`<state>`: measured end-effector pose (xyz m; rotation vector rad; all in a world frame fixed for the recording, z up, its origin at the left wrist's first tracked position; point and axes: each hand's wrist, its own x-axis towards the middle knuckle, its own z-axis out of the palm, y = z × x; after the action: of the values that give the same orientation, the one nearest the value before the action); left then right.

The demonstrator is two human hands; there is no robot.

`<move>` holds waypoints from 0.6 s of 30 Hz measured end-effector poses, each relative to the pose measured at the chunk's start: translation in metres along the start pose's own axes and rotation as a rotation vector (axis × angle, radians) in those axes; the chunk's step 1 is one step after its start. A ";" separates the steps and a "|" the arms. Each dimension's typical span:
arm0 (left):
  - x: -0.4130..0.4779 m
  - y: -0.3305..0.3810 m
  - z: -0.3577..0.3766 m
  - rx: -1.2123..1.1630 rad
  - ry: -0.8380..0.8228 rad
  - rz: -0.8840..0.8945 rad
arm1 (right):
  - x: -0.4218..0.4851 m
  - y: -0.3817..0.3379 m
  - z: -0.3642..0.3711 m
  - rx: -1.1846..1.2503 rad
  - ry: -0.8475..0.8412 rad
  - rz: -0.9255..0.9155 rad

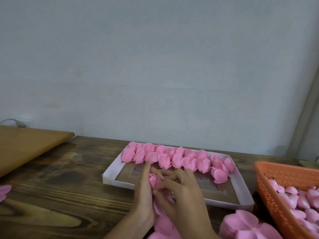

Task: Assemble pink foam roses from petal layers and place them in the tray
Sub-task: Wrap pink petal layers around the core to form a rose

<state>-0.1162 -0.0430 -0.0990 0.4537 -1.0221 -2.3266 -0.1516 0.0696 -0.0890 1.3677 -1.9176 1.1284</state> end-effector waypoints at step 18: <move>0.006 0.007 -0.006 -0.008 -0.035 -0.031 | 0.007 -0.001 -0.013 -0.182 -0.118 -0.210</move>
<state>-0.1150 -0.0544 -0.0981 0.4292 -1.0283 -2.3732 -0.1538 0.0770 -0.0768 1.5199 -1.8545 0.7692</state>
